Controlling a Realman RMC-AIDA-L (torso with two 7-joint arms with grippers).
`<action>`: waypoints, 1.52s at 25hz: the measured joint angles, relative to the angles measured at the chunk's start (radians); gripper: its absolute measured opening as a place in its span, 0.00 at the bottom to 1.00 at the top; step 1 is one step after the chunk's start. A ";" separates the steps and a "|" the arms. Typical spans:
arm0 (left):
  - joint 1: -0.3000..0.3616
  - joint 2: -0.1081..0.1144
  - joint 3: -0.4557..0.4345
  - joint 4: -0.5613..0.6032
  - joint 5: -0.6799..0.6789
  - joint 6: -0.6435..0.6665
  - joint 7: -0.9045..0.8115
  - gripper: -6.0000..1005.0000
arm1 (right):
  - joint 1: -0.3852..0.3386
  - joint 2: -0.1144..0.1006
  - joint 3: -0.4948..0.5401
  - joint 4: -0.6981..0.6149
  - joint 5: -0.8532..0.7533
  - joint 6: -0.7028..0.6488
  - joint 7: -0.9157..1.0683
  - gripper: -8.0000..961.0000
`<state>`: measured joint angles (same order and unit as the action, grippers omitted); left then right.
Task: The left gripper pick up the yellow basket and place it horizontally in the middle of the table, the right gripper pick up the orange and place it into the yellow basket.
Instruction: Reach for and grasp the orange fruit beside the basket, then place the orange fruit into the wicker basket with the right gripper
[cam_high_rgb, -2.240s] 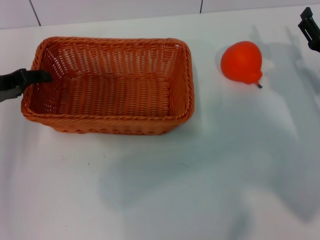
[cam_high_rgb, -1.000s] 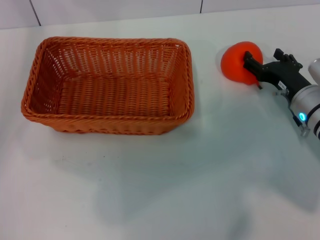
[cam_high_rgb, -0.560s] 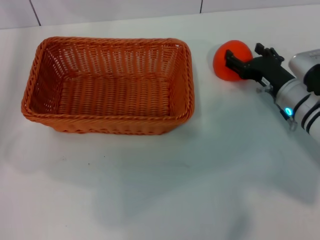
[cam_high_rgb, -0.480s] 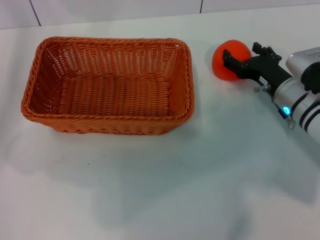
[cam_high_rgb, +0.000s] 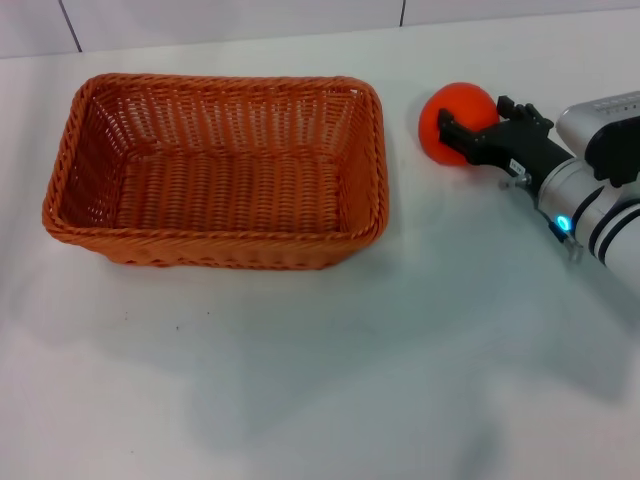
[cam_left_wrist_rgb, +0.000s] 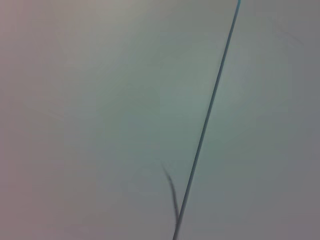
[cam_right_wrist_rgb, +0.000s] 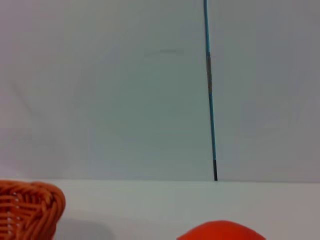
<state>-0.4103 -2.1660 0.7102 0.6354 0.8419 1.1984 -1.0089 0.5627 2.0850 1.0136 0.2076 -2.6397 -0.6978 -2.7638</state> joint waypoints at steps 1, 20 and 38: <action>-0.002 0.000 0.000 0.000 0.000 -0.002 0.001 0.87 | 0.000 0.000 0.000 0.001 0.001 0.007 0.000 0.96; -0.004 0.002 -0.001 -0.013 -0.001 -0.018 0.014 0.87 | -0.013 0.004 0.005 0.017 0.004 -0.012 -0.001 0.58; -0.028 0.003 -0.018 -0.040 -0.001 -0.078 0.078 0.87 | 0.002 0.000 -0.026 0.147 -0.191 -0.335 0.144 0.41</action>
<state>-0.4383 -2.1633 0.6918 0.5949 0.8406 1.1206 -0.9306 0.5649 2.0855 0.9881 0.3543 -2.8305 -1.0326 -2.6201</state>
